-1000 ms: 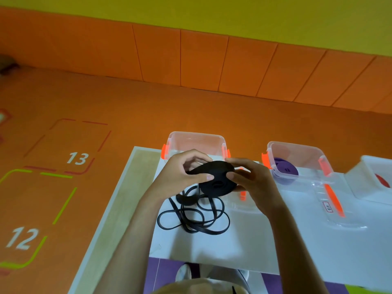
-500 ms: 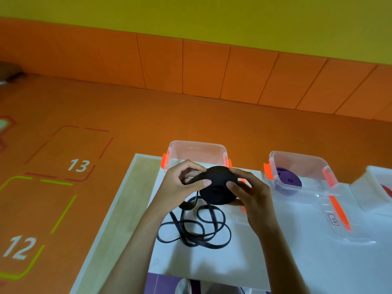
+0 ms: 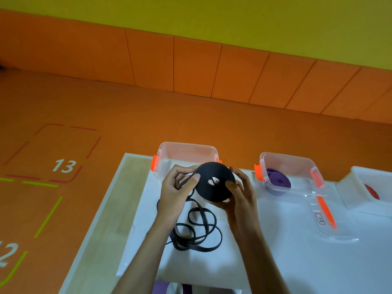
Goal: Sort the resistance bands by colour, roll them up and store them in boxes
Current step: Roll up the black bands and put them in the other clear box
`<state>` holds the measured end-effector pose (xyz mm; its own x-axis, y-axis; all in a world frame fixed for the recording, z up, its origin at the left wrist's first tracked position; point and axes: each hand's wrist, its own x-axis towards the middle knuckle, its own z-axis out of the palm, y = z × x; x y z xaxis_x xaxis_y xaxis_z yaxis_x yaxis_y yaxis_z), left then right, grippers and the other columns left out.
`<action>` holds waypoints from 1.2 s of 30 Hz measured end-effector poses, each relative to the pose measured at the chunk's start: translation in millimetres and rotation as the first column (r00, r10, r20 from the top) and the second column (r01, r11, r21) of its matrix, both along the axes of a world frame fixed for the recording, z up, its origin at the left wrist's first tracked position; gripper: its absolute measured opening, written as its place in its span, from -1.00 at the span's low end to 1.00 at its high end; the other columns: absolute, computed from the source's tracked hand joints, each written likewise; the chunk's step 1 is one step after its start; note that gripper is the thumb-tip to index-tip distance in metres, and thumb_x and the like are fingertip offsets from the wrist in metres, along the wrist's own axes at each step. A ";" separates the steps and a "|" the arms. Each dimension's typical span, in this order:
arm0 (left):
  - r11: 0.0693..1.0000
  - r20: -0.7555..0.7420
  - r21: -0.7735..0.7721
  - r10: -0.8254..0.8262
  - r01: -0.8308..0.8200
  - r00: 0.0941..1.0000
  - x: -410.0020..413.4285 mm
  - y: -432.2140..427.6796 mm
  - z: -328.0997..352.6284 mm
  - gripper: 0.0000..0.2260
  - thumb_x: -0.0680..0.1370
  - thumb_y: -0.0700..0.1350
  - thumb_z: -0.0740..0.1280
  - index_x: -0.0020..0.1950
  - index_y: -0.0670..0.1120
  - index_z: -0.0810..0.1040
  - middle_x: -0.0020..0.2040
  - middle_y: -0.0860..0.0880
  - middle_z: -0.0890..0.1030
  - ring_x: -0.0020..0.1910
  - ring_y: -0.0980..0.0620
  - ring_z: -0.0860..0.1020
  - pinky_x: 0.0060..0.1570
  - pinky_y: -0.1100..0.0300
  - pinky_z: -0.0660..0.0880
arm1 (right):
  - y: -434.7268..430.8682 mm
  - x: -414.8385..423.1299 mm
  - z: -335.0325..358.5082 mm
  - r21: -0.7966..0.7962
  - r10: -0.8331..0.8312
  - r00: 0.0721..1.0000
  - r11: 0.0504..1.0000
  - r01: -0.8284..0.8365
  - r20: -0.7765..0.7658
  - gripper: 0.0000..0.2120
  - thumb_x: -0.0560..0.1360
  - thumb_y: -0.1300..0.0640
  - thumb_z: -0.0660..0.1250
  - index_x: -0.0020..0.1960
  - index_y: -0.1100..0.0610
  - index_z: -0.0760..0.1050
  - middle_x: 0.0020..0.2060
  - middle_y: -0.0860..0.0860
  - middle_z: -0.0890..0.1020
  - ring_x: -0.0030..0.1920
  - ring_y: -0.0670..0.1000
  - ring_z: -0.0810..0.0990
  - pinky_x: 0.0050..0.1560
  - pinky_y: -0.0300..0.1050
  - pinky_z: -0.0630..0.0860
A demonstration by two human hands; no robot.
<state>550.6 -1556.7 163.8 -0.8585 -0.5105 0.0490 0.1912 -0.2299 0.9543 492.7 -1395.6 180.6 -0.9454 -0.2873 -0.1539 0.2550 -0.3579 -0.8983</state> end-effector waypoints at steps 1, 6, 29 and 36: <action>0.999 0.003 -0.003 -0.032 0.032 0.999 0.5 1.8 -4.3 -0.85 0.54 -0.06 0.50 0.10 0.01 0.66 0.19 -0.04 0.73 0.20 -0.03 0.69 0.13 0.14 0.64 | 1.7 -1.1 -0.4 -0.008 -0.012 1.000 1.000 0.012 0.020 -0.71 0.61 0.34 0.31 0.28 0.11 0.55 0.10 0.14 0.70 0.17 0.23 0.69 -0.01 0.41 0.66; 0.997 0.017 0.021 -0.079 0.079 0.997 -3.4 6.1 -7.8 -0.75 0.55 0.00 0.53 0.23 0.06 0.71 0.25 0.03 0.71 0.27 0.02 0.67 0.20 0.20 0.61 | 18.9 -3.9 -2.4 -0.088 0.075 0.991 0.994 -0.066 0.109 -0.75 0.56 0.29 0.37 0.20 0.08 0.54 0.15 0.15 0.69 0.17 0.25 0.70 -0.02 0.29 0.67; 0.960 0.302 -0.031 0.276 -0.280 0.913 -4.3 85.2 -20.8 -0.78 0.51 -0.06 0.60 0.13 0.11 0.74 0.09 0.04 0.76 0.07 -0.05 0.75 0.00 0.14 0.70 | 71.9 -28.5 -32.9 0.090 0.090 0.965 0.989 -0.115 0.245 -0.73 0.59 0.39 0.37 0.23 0.16 0.57 0.05 0.08 0.74 0.09 0.15 0.75 -0.06 0.22 0.71; 0.939 0.365 0.062 0.295 -0.339 0.883 -24.7 48.7 -35.8 -0.69 0.43 -0.02 0.65 0.13 0.00 0.71 -0.04 -0.14 0.78 -0.01 -0.18 0.77 0.18 -0.18 0.64 | 38.0 -53.7 -50.3 0.332 0.094 0.974 0.930 -0.160 0.208 -0.72 0.50 0.29 0.52 0.17 0.11 0.59 0.03 0.04 0.76 0.07 0.03 0.76 0.02 0.05 0.73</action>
<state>525.9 -1508.0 128.1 -0.6011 -0.7408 -0.2999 -0.0629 -0.3302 0.9418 439.0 -1357.6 130.3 -0.8494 -0.3007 -0.4337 0.4516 0.0112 -0.8922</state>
